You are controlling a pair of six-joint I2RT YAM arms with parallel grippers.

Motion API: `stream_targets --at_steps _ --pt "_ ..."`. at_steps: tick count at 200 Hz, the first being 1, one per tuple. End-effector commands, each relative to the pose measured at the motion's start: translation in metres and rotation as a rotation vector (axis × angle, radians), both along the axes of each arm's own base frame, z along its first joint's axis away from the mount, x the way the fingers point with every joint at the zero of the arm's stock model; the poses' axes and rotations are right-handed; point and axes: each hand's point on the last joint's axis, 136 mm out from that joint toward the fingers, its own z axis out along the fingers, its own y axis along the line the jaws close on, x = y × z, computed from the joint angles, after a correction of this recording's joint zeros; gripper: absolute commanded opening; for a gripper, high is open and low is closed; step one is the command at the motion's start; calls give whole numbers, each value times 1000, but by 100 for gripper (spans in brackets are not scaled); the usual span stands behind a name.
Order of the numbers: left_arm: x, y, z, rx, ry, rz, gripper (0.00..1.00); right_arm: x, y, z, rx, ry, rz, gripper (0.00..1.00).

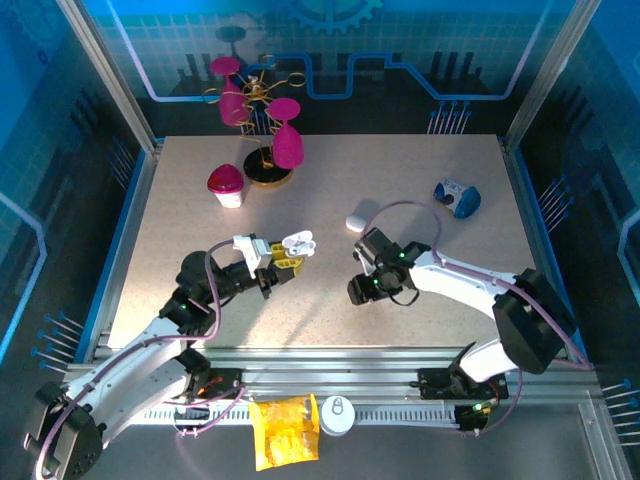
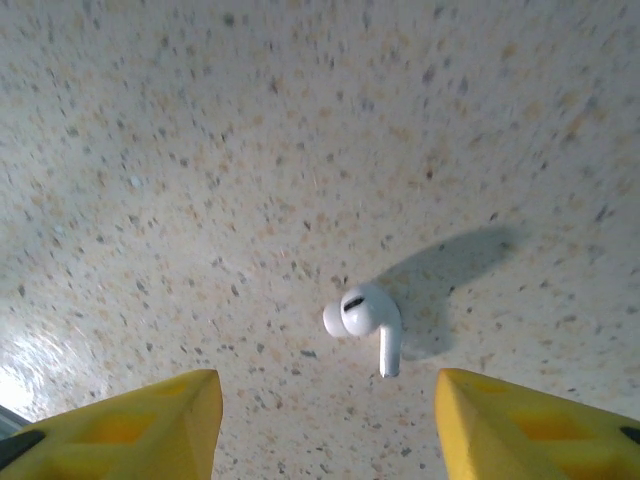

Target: Insert wireless bluetooth earbuds into charging case

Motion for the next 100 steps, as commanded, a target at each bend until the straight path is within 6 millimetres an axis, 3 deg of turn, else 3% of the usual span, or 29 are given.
stream_targets --at_steps 1,40,100 --pt "-8 -2 16 -11 -70 -30 16 -3 -8 0 -112 55 18 58" --pt "-13 1 19 -7 -85 -31 16 -6 -13 -7 -268 187 40 57" --pt "-13 0 14 -2 -82 -32 16 -6 -6 -21 -367 323 51 36"
